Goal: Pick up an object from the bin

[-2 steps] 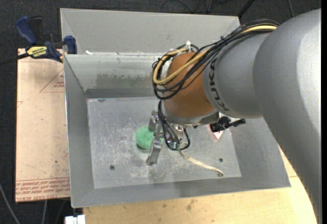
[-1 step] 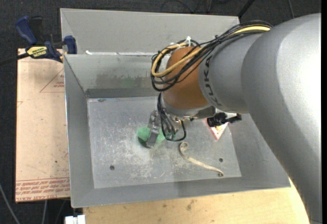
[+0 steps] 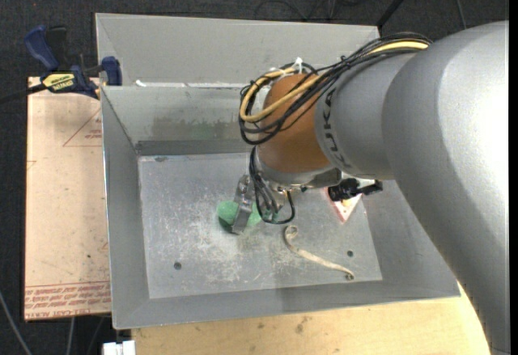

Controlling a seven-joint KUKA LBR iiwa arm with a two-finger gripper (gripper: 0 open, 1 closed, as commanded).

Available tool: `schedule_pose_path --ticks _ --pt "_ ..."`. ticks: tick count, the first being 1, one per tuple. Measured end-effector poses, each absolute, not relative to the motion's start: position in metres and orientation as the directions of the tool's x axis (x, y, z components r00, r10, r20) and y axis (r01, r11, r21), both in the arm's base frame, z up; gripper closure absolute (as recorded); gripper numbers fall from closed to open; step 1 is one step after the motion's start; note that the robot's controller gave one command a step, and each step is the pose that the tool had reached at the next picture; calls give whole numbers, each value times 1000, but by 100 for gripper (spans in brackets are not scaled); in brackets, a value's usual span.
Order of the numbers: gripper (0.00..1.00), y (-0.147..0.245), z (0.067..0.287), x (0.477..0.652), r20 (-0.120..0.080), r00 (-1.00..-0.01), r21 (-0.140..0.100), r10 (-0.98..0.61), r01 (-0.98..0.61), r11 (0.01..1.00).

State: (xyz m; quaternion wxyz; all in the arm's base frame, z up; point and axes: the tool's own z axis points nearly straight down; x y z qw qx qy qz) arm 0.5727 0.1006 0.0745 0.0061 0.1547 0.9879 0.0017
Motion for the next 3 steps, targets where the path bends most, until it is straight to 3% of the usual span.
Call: schedule_pose_path --ticks 1,2,3 --pt "100 101 112 566 5 -955 -2 296 296 955" --pt "100 95 128 589 -12 -957 7 289 288 957" --pt "100 94 145 574 11 -952 -5 305 305 952"
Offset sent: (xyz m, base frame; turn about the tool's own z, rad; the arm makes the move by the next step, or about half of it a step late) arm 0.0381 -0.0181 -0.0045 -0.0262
